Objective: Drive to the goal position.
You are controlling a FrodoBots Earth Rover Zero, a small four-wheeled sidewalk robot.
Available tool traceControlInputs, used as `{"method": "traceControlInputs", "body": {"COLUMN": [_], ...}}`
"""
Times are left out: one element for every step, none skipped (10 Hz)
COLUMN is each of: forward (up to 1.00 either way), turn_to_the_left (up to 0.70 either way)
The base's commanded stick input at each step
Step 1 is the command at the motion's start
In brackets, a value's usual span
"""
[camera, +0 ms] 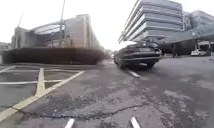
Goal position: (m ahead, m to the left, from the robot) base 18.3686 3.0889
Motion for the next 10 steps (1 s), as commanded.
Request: {"method": "traceControlInputs", "body": {"forward": [0.7,0.7,0.7,0.7,0.7,0.7,0.7,0.7,0.7,0.7], "turn_to_the_left": [-0.08,0.0,-0.07,-0.12,-0.14,-0.14,-0.13,-0.05,-0.01,0.0]}}
